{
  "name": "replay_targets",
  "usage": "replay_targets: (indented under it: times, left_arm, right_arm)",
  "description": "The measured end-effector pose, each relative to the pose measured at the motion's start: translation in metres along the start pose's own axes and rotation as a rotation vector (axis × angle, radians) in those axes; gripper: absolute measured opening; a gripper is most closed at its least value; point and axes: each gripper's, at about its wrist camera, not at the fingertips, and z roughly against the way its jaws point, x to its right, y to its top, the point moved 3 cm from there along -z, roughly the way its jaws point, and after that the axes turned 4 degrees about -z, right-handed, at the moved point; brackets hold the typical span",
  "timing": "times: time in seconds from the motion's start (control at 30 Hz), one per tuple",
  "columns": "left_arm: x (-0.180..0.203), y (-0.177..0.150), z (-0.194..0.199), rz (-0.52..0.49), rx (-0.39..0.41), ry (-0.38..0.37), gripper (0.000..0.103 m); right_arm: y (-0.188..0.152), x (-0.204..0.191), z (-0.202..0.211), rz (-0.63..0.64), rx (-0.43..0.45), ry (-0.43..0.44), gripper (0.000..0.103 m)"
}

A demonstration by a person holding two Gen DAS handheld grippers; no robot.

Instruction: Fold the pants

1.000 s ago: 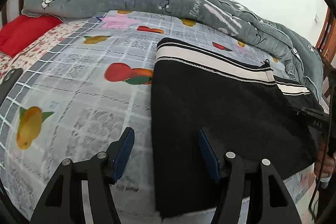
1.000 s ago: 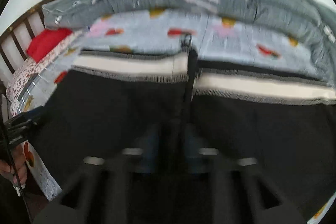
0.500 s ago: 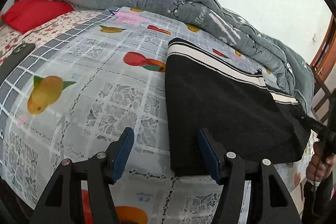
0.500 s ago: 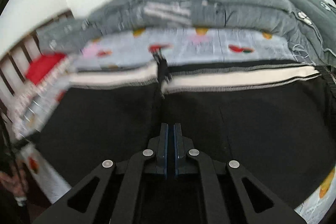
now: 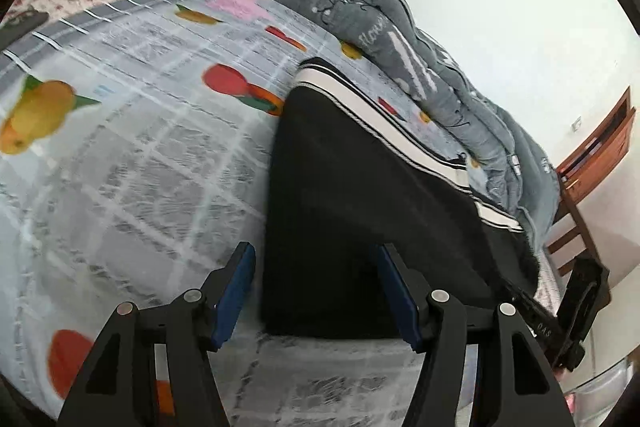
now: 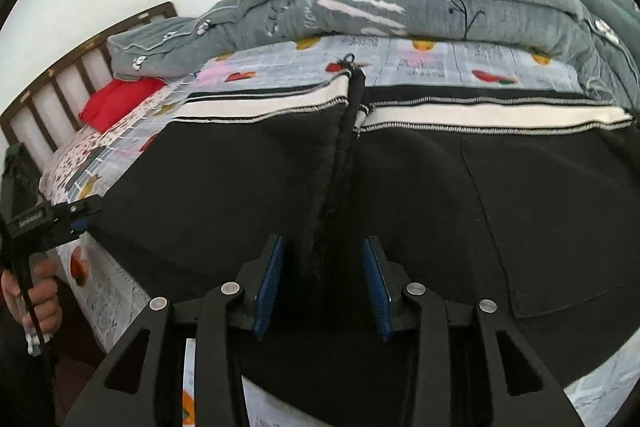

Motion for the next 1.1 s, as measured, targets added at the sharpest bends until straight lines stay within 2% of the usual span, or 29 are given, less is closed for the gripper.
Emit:
replay_targets:
  times: [0.07, 0.17, 0.27, 0.37, 0.47, 0.57, 0.73, 0.83, 0.9, 0.93, 0.97, 1.1]
  left_arm:
    - [0.002, 0.004, -0.009, 0.019, -0.002, 0.001, 0.063]
    - [0.004, 0.014, -0.022, 0.034, 0.012, 0.002, 0.066]
    - [0.004, 0.022, -0.03, 0.057, 0.009, -0.001, 0.066]
    - [0.004, 0.018, -0.026, 0.065, 0.006, -0.012, 0.066]
    - [0.005, 0.003, -0.013, 0.09, 0.007, -0.05, 0.066]
    - [0.007, -0.014, -0.002, 0.106, 0.008, -0.121, 0.066]
    - [0.008, -0.004, -0.015, 0.175, 0.018, -0.129, 0.067]
    - [0.014, 0.004, -0.025, 0.187, 0.037, -0.102, 0.067]
    - [0.02, 0.001, -0.025, 0.155, 0.052, -0.066, 0.067]
    - [0.023, -0.001, -0.025, 0.136, 0.058, -0.054, 0.066]
    - [0.024, -0.005, -0.023, 0.124, 0.061, -0.048, 0.066]
    - [0.026, -0.014, -0.015, 0.1, 0.078, 0.006, 0.05]
  right_arm:
    - [-0.002, 0.003, 0.007, 0.007, 0.014, 0.015, 0.04]
    - [0.001, 0.015, 0.02, -0.014, 0.046, -0.015, 0.041]
    - [0.005, 0.037, 0.03, -0.019, 0.082, -0.116, 0.041]
    - [0.007, 0.063, 0.035, -0.051, 0.107, -0.219, 0.041]
    - [0.003, 0.086, 0.033, -0.071, 0.051, -0.215, 0.037]
    - [-0.005, 0.099, 0.037, -0.088, 0.057, -0.202, 0.038]
    - [-0.006, 0.101, 0.035, -0.123, 0.054, -0.174, 0.038]
    - [-0.008, 0.097, 0.037, -0.109, 0.055, -0.175, 0.039]
    - [-0.01, 0.098, 0.037, -0.094, 0.058, -0.206, 0.043]
    - [-0.011, 0.101, 0.036, -0.091, 0.06, -0.224, 0.049]
    - [-0.012, 0.104, 0.036, -0.09, 0.062, -0.241, 0.05]
    - [-0.011, 0.116, 0.033, -0.085, 0.056, -0.286, 0.05]
